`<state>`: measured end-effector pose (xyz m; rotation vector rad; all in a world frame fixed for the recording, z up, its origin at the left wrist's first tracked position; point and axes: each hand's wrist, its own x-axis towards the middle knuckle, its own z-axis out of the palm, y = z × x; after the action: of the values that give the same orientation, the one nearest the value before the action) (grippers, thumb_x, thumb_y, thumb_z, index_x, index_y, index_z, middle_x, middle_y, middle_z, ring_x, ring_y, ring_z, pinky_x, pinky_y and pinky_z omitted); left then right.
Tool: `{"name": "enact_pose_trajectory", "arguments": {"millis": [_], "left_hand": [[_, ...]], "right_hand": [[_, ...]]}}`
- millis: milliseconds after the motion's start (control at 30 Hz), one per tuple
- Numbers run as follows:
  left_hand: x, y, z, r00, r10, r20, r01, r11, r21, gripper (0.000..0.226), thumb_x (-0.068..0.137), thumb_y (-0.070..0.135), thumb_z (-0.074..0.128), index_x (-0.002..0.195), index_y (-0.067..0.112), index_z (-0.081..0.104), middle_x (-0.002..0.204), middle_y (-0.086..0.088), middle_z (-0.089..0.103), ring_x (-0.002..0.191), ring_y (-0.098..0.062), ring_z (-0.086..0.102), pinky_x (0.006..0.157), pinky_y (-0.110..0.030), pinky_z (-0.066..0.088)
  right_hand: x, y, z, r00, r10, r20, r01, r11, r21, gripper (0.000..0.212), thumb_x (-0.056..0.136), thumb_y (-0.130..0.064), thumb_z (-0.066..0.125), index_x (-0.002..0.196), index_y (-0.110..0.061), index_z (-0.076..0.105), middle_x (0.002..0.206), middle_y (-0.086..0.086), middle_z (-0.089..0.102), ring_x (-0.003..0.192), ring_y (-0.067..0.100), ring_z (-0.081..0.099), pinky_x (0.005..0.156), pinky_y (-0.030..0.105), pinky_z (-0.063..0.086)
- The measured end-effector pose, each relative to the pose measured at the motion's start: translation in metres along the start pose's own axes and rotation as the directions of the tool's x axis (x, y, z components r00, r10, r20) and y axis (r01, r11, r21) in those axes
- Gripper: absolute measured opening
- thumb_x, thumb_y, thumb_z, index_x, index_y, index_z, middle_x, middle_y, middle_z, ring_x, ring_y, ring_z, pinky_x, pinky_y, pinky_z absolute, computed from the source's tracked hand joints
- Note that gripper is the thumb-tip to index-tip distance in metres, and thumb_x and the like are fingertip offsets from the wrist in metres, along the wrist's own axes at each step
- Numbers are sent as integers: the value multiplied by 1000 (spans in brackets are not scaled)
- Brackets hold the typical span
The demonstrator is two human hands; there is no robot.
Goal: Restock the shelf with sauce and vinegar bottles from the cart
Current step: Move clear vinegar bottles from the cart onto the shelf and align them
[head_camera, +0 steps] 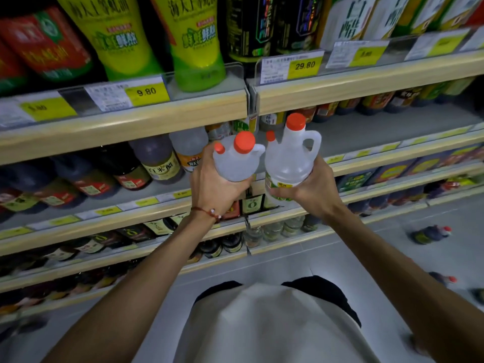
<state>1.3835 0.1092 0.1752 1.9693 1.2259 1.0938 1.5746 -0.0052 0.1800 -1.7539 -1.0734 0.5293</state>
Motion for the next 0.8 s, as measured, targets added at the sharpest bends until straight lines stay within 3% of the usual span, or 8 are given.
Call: {"name": "enact_pose_trajectory", "arguments": {"millis": [200, 367, 533, 667, 800], "left_hand": [[24, -18, 32, 1000, 6, -30, -6, 1000, -7, 85, 58, 39, 89, 132, 21, 52, 118, -2, 70, 106, -28, 67, 76, -38, 58], [41, -34, 56, 997, -31, -71, 30, 999, -22, 76, 55, 32, 93, 120, 17, 57, 109, -2, 72, 99, -26, 69, 68, -26, 48], [64, -42, 73, 989, -149, -17, 145, 981, -131, 62, 51, 47, 84, 103, 30, 55, 99, 11, 64, 89, -10, 62, 71, -24, 52], [78, -52, 83, 985, -167, 33, 170, 977, -131, 82, 46, 62, 76, 119, 27, 62, 111, 13, 68, 98, -7, 62, 80, -23, 54], [87, -53, 86, 972, -208, 105, 229, 937, -264, 72, 54, 49, 89, 118, 36, 59, 112, 14, 66, 109, -12, 64, 98, -31, 51]], "right_hand": [[25, 16, -2, 998, -61, 23, 61, 998, -13, 95, 53, -50, 98, 133, -22, 56, 122, -6, 71, 112, 16, 69, 90, 46, 61], [36, 33, 0, 993, -115, 14, 115, 993, 2, 95, 53, -48, 99, 133, -22, 54, 125, -6, 70, 115, 15, 67, 92, 45, 60], [45, 41, 2, 990, -136, 24, 135, 990, 43, 90, 57, -37, 102, 132, -22, 56, 125, -7, 70, 115, 13, 67, 92, 43, 61], [53, 42, 2, 988, -146, 53, 143, 988, 61, 91, 56, -37, 102, 133, -24, 56, 126, -10, 69, 115, 10, 67, 93, 40, 60], [56, 43, 2, 986, -147, 77, 142, 988, 66, 90, 57, -36, 102, 133, -23, 56, 126, -9, 69, 115, 11, 67, 94, 42, 60]]}}
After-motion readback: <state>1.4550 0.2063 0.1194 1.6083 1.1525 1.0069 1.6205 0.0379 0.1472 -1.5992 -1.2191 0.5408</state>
